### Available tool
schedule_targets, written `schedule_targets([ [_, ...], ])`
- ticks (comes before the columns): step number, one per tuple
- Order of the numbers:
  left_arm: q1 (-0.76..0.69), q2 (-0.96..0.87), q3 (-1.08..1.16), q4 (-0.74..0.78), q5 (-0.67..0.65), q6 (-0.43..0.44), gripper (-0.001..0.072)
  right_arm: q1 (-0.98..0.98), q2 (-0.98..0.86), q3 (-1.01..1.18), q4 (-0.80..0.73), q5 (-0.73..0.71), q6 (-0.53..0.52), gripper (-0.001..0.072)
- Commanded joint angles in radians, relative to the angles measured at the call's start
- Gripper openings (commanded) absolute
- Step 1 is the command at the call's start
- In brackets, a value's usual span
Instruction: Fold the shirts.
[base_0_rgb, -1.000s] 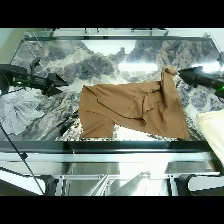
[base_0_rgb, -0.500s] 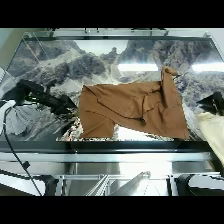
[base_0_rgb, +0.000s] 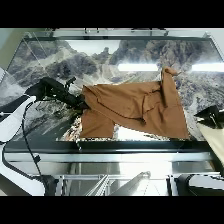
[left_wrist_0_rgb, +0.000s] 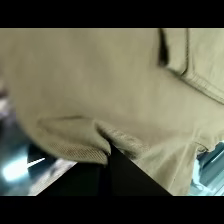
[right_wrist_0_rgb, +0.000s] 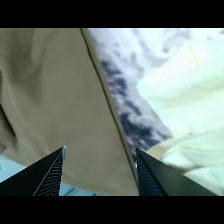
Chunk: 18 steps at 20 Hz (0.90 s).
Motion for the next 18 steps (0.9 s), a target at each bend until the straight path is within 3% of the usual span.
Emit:
schedule_targets([
  [1,0.011,-0.02,0.086,-0.023,0.065,0.003,0.0018,-0.001,-0.013,-0.039,-0.103,-0.003,0.018,0.0499],
  [11,0.039,-0.021,0.025,-0.024,0.07,0.009,0.0019,0.12,-0.037,-0.239,-0.107,-0.115,0.004,0.0483],
  [13,0.039,-0.02,0.025,-0.025,0.072,0.011,0.0018,0.172,-0.037,-0.237,-0.102,-0.113,-0.004,0.0331],
  [17,0.048,-0.018,0.064,-0.024,0.111,0.01,0.0019,0.197,-0.022,-0.196,-0.082,-0.089,-0.018,0.0334],
  [18,0.05,-0.018,0.078,-0.024,0.122,0.01,0.0019,0.189,-0.011,-0.184,-0.075,-0.078,-0.019,0.0243],
])
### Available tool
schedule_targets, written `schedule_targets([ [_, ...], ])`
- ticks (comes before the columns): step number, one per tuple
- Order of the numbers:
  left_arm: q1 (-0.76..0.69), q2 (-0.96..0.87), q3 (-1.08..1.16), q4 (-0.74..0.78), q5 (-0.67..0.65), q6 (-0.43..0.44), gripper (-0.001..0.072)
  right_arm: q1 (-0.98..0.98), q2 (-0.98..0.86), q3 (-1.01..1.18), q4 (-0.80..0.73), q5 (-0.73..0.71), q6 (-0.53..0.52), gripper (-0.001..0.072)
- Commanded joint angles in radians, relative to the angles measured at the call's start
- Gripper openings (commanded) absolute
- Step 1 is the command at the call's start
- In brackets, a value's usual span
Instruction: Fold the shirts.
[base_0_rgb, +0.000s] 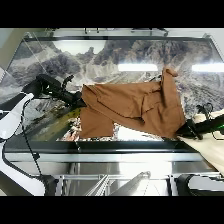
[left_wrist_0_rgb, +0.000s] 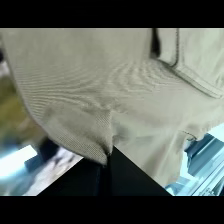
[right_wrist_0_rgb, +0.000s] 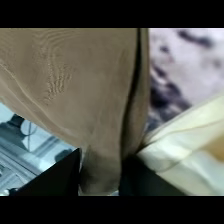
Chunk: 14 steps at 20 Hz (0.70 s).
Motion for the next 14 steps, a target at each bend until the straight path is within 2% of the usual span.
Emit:
schedule_targets([
  [1,0.006,0.002,0.038,0.001,0.034,0.002,0.0018,0.004,0.031,0.036,0.034,-0.077,-0.008,0.0107],
  [2,0.005,0.002,0.048,0.0,0.035,0.002,0.0019,0.006,0.044,0.04,0.034,-0.077,-0.008,0.0111],
  [3,0.005,0.002,0.056,0.0,0.033,0.002,0.0019,0.006,0.056,0.042,0.034,-0.072,-0.008,0.0192],
  [4,0.005,0.001,0.062,0.0,0.032,0.002,0.0018,0.005,0.061,0.05,0.032,-0.061,-0.007,0.043],
  [5,0.005,0.001,0.066,0.001,0.032,0.002,0.0018,0.005,0.061,0.063,0.031,-0.057,-0.007,0.0496],
  [14,0.091,0.002,0.067,0.01,0.138,0.001,0.0018,-0.178,0.06,0.193,0.023,-0.177,0.065,0.0497],
])
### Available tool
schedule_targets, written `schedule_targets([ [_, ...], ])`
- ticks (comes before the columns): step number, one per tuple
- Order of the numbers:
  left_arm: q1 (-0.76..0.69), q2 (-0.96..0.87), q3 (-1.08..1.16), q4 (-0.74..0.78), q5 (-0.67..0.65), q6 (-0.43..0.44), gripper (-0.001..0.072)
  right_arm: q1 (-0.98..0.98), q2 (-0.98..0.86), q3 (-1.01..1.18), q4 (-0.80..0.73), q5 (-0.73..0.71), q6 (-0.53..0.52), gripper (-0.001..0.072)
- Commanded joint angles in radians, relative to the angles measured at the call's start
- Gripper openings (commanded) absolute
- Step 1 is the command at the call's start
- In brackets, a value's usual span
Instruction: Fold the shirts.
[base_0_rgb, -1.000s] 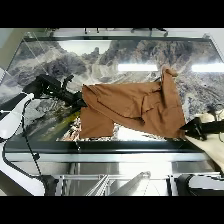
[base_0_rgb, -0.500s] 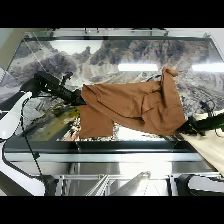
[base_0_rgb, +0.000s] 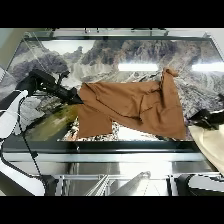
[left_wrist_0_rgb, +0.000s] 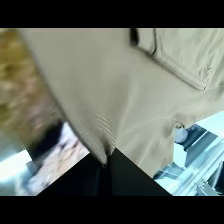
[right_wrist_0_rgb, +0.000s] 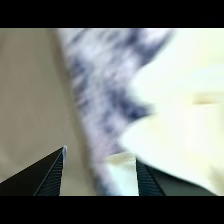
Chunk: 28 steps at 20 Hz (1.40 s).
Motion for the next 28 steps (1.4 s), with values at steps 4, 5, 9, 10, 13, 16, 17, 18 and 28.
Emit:
schedule_targets([
  [4,0.097,0.021,-0.014,0.001,0.077,-0.001,0.0018,-0.106,0.002,0.046,0.134,0.132,-0.024,0.0488],
  [5,0.105,0.036,-0.032,0.001,0.076,0.009,0.0018,-0.101,0.002,0.046,0.163,0.185,-0.029,0.0488],
  [9,0.169,0.106,-0.168,0.001,0.038,0.058,0.0018,-0.035,0.032,0.01,0.172,0.32,0.014,0.0486],
  [10,0.188,0.121,-0.208,0.0,0.029,0.069,0.0018,-0.018,0.053,-0.018,0.171,0.325,0.013,0.0486],
  [13,0.237,0.155,-0.288,-0.003,0.022,0.111,0.0018,-0.001,0.108,-0.127,0.128,0.326,0.008,0.0486],
  [16,0.27,0.173,-0.312,-0.01,-0.002,0.111,0.0018,-0.001,0.108,-0.215,-0.044,0.233,0.072,0.0486],
  [17,0.271,0.176,-0.311,-0.011,0.001,0.111,0.0018,-0.001,0.104,-0.229,-0.062,0.203,0.077,0.0487],
  [18,0.27,0.178,-0.311,-0.011,0.001,0.111,0.0018,0.002,0.099,-0.239,-0.042,0.188,0.066,0.0487],
  [28,0.219,0.178,-0.311,-0.018,0.0,0.111,0.0018,0.187,0.071,-0.321,0.076,-0.051,0.011,0.0487],
])
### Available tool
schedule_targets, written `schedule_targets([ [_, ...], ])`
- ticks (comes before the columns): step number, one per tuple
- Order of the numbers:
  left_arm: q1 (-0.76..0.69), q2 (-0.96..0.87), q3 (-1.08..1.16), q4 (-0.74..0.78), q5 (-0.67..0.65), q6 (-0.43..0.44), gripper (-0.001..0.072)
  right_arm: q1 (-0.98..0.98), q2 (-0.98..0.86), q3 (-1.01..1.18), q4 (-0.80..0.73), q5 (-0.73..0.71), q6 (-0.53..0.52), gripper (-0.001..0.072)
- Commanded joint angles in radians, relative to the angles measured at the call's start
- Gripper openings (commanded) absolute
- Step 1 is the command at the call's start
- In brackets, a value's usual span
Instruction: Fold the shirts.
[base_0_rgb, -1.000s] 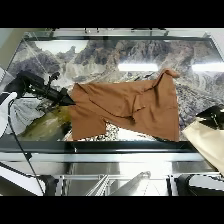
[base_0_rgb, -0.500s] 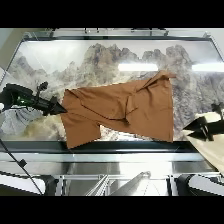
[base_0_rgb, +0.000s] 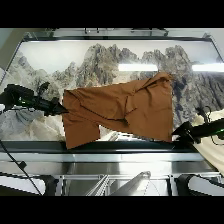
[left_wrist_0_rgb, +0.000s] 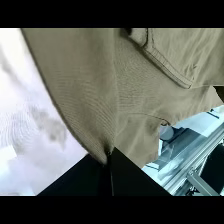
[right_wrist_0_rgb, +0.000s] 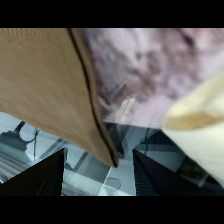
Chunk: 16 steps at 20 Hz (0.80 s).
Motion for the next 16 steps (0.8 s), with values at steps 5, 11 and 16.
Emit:
schedule_targets([
  [5,-0.008,0.001,-0.001,-0.002,0.006,0.001,0.0018,0.035,-0.035,-0.02,0.113,-0.102,-0.066,0.0486],
  [11,-0.008,0.001,-0.001,-0.002,0.007,0.001,0.0018,0.085,-0.128,-0.021,0.177,-0.076,-0.12,0.012],
  [16,0.018,0.023,0.061,-0.148,0.118,0.012,0.0019,0.089,-0.025,0.048,0.336,0.079,-0.205,0.0024],
])
